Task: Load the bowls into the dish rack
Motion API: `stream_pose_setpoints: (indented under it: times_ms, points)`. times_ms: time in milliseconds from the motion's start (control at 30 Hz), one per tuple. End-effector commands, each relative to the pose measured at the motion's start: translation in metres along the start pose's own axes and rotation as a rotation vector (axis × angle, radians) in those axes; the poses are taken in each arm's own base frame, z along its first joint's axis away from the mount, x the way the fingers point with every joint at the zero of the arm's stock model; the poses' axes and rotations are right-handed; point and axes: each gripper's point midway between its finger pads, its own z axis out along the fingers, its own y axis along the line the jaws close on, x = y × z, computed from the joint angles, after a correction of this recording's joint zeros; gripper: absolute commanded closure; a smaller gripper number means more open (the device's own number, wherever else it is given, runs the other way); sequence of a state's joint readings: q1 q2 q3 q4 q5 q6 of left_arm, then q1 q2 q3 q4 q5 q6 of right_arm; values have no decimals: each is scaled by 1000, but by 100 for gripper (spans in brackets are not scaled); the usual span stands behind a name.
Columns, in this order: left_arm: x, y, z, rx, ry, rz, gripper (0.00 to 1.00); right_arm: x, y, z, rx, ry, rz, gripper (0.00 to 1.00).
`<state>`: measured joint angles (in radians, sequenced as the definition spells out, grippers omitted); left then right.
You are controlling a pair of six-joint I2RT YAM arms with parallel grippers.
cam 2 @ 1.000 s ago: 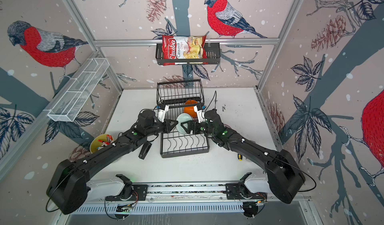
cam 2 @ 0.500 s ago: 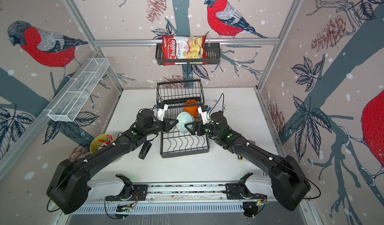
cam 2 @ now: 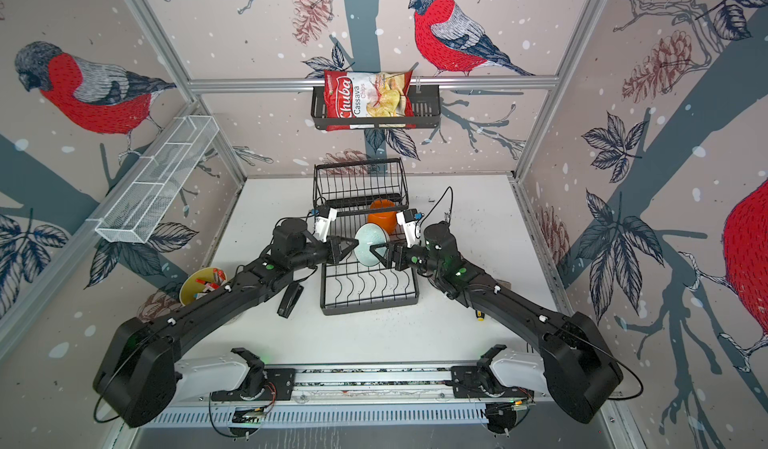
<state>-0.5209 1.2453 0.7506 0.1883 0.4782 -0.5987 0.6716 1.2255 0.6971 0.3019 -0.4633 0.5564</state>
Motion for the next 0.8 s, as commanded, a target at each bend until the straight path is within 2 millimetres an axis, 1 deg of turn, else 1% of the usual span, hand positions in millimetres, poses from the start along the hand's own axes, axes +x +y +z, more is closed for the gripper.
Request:
stream_pose_setpoints:
  times_ms: [0, 100, 267, 500, 667, 767]
  points:
    - [-15, -18, -2, 81, -50, 35, 100, -7, 9, 0, -39, -22, -6, 29]
    - [-13, -18, -1, 83, -43, 33, 100, -7, 10, 0, -42, -20, -10, 34]
    - [-10, -15, 1, 75, -31, 31, 100, -9, 10, -1, -41, -25, -12, 39]
    - [-7, -10, 4, 57, -14, 26, 100, -10, 7, 0, -17, -30, -7, 41]
    - [-5, -7, 6, 53, -6, 21, 86, -9, 1, 1, 16, -29, 1, 43]
    - [-3, -6, 8, 55, 0, 17, 81, -10, 0, 2, 24, -33, 3, 43]
